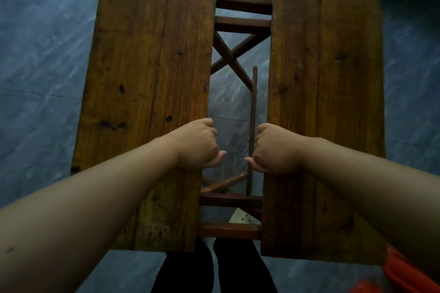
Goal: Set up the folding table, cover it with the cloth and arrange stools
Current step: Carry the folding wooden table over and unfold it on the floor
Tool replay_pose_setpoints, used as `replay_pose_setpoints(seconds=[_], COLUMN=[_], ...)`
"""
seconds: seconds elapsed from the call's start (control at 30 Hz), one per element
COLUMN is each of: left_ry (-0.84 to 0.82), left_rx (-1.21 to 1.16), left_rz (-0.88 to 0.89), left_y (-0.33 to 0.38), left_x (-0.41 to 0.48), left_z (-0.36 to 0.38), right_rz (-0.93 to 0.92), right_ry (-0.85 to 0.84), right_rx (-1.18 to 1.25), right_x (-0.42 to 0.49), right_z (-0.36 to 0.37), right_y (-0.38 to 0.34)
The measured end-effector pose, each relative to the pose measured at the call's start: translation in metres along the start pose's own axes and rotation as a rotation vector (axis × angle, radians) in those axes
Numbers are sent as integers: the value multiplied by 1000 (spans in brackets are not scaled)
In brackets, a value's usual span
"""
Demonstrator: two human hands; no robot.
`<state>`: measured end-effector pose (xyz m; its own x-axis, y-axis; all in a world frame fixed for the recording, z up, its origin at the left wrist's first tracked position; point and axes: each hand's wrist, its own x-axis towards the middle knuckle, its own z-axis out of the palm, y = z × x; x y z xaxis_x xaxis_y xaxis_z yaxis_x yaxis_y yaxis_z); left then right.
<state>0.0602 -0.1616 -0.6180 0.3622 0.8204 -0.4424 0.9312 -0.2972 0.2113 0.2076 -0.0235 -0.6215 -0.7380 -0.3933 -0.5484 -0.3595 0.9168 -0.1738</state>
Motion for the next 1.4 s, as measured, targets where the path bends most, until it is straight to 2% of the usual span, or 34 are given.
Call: replay_pose_setpoints(seconds=[0.5, 0.87, 1.0, 1.1, 1.17, 1.2, 1.33, 1.4], left_ry=[101, 63, 55, 280, 446, 455, 182, 111], left_rx=[-19, -9, -37, -66, -74, -61, -117, -155], left_rz=[40, 93, 119, 136, 49, -15, -370, -521], left_y=[6, 12, 14, 5, -1, -2, 16, 19], left_x=[5, 27, 22, -1, -24, -32, -24, -12], left_z=[27, 40, 41, 42, 50, 52, 57, 65], right_rz=[2, -8, -13, 108, 244, 296, 470, 541], right_ry=[-11, 1, 144, 400, 512, 521, 335, 286], right_rx=[-22, -1, 90, 207, 236, 222, 216, 239], right_x=[23, 32, 22, -12, -38, -46, -38, -24], right_z=[8, 25, 23, 28, 34, 38, 48, 55], right_y=[-16, -16, -18, -11, -6, -5, -12, -18])
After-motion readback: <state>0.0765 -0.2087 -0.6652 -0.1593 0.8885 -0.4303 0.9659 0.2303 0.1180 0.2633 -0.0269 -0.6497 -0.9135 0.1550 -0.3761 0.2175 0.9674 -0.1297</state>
